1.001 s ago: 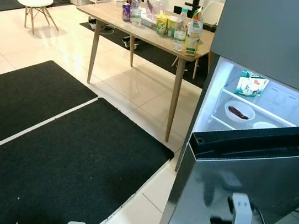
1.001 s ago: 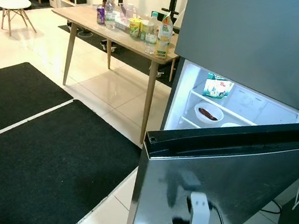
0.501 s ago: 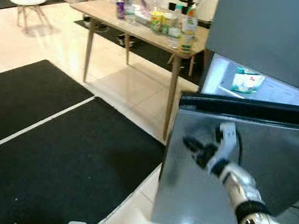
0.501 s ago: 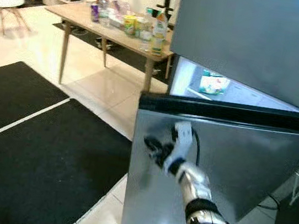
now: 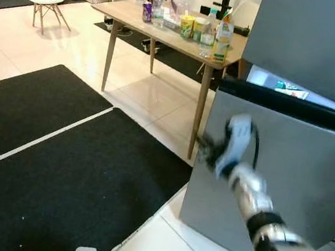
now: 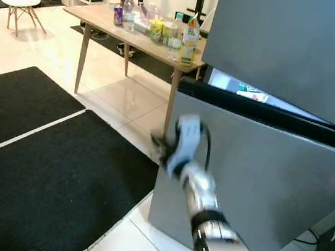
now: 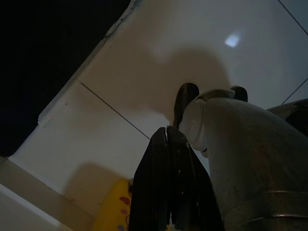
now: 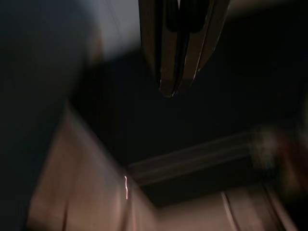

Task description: Restocking fridge

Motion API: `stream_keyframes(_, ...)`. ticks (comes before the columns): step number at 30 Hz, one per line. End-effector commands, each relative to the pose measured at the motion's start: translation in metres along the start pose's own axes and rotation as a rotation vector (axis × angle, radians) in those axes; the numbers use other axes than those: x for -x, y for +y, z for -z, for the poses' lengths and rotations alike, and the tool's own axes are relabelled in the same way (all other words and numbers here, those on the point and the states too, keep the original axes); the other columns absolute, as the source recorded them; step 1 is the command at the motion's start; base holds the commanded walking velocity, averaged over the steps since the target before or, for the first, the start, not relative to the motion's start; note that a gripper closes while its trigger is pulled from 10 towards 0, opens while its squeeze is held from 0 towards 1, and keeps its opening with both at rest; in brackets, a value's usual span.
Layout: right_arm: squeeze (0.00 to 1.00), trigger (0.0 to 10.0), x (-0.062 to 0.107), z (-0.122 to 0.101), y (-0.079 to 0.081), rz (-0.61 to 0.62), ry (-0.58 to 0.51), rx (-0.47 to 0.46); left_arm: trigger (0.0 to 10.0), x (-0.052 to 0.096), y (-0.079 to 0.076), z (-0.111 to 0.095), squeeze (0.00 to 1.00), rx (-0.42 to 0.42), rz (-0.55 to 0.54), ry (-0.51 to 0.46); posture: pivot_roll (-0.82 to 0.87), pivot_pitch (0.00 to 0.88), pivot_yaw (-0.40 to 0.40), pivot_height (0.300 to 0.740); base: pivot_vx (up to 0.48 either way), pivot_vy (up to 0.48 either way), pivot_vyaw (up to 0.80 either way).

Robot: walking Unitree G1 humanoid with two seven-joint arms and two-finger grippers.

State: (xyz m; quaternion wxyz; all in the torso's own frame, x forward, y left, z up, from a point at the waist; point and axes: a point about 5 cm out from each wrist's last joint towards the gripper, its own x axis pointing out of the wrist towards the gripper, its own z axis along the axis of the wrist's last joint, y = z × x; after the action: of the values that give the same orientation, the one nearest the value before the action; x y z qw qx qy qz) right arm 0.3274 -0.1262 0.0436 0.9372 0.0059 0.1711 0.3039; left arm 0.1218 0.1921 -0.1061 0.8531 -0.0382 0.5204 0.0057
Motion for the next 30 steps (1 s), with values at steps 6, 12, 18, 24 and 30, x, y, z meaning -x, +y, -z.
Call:
stream_keyframes(6, 0.0, 10.0, 0.067, 0.108, -0.02, 0.33, 0.438, -0.139, 10.0, 0.001, -0.004, 0.009, 0.0, 0.004, 0.006, 0.029, -0.1, 0.0, -0.039, 0.74, 0.0, 0.0, 0.0)
stream_keyframes(12, 0.0, 10.0, 0.125, 0.164, -0.018, 0.522, 0.658, -0.23, 10.0, 0.0, -0.005, 0.008, 0.0, -0.007, 0.008, 0.027, -0.09, 0.0, -0.039, 0.74, 0.044, 0.0, 0.0)
stream_keyframes(18, 0.0, 10.0, 0.165, 0.198, -0.004, 0.585, 0.773, -0.28, 10.0, 0.001, -0.001, 0.009, 0.0, -0.04, 0.001, 0.044, -0.1, 0.0, -0.029, 0.74, 0.336, 0.0, 0.0)
stream_keyframes(24, 0.0, 10.0, 0.168, 0.201, -0.003, 0.598, 0.797, -0.286, 10.0, 0.001, 0.001, 0.008, 0.0, -0.05, -0.008, 0.045, -0.1, 0.0, -0.028, 0.74, 0.365, 0.0, -0.51)
stream_keyframes(30, 0.0, 10.0, 0.163, 0.193, -0.012, 0.634, 0.752, -0.283, 10.0, 0.001, 0.001, 0.006, 0.0, -0.055, -0.006, 0.043, -0.11, 0.0, -0.029, 0.74, 0.366, 0.0, -0.52)
